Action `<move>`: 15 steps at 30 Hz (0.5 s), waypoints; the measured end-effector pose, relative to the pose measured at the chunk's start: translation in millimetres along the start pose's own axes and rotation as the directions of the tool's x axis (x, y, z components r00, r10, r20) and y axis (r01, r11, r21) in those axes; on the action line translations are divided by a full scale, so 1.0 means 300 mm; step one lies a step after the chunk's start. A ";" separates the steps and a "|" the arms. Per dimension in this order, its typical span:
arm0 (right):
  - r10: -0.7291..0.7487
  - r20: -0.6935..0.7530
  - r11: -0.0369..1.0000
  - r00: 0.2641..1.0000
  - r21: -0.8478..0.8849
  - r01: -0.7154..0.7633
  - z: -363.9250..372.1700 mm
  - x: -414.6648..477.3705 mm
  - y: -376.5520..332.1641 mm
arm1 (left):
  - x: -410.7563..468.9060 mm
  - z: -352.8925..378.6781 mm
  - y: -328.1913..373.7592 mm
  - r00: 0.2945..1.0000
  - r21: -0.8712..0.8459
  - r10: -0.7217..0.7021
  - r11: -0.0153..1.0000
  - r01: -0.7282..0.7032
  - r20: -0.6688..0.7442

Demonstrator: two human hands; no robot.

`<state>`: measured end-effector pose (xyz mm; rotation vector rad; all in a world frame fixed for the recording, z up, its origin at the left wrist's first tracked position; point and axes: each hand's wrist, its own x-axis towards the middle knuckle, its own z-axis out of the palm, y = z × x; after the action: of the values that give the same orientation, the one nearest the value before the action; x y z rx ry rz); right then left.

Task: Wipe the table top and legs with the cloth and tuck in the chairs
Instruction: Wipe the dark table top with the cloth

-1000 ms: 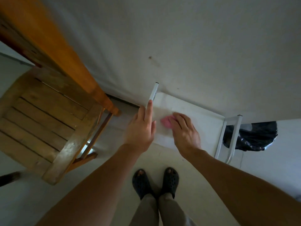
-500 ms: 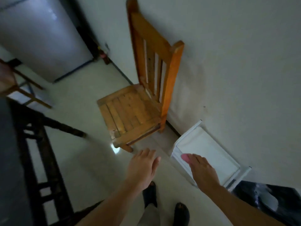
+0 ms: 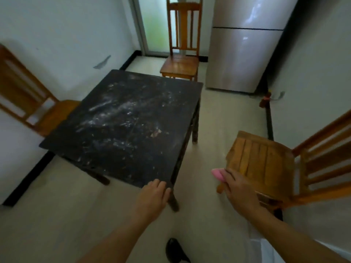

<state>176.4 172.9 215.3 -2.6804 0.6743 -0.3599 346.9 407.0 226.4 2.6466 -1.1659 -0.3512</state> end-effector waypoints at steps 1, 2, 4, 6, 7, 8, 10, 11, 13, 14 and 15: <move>-0.069 0.026 0.998 0.997 0.006 0.068 0.035 0.054 -0.052 | -0.014 -0.006 -0.057 0.999 -0.003 -0.038 0.999 0.038 -0.033; -0.125 0.057 0.992 0.991 0.022 0.124 0.076 0.103 -0.104 | -0.026 -0.007 -0.108 0.996 -0.014 -0.072 0.997 0.071 -0.048; -0.196 0.115 0.980 0.974 0.053 0.191 0.149 0.179 -0.200 | -0.030 -0.002 -0.205 0.988 -0.043 -0.149 0.988 0.147 -0.045; -0.279 0.141 0.960 0.950 0.071 0.271 0.211 0.233 -0.289 | -0.014 0.007 -0.286 0.972 -0.072 -0.231 0.971 0.227 -0.052; -0.322 0.163 0.947 0.932 0.075 0.314 0.237 0.253 -0.328 | -0.001 0.010 -0.317 0.961 -0.082 -0.269 0.961 0.263 -0.067; -0.374 0.186 0.927 0.909 0.068 0.368 0.264 0.267 -0.360 | 0.012 0.019 -0.347 0.948 -0.087 -0.308 0.950 0.301 -0.077; -0.473 0.229 0.879 0.851 0.052 0.474 0.323 0.285 -0.401 | 0.039 0.037 -0.399 0.923 -0.084 -0.383 0.922 0.379 -0.043; -0.511 0.255 0.856 0.821 0.059 0.514 0.355 0.288 -0.410 | 0.053 0.048 -0.424 0.911 -0.077 -0.413 0.909 0.411 -0.018; -0.581 0.296 0.808 0.758 0.099 0.581 0.421 0.291 -0.415 | 0.081 0.075 -0.475 0.881 -0.047 -0.473 0.880 0.473 0.007; -0.611 0.309 0.785 0.728 0.122 0.607 0.456 0.289 -0.408 | 0.095 0.092 -0.498 0.871 -0.033 -0.491 0.871 0.491 0.010; -0.639 0.319 0.764 0.700 0.151 0.628 0.488 0.283 -0.398 | 0.108 0.112 -0.517 0.866 -0.022 -0.500 0.866 0.500 0.013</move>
<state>345.0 269.1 143.0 -2.7601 -0.3937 -0.0340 465.0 481.2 143.8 2.8948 -0.4438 -0.4559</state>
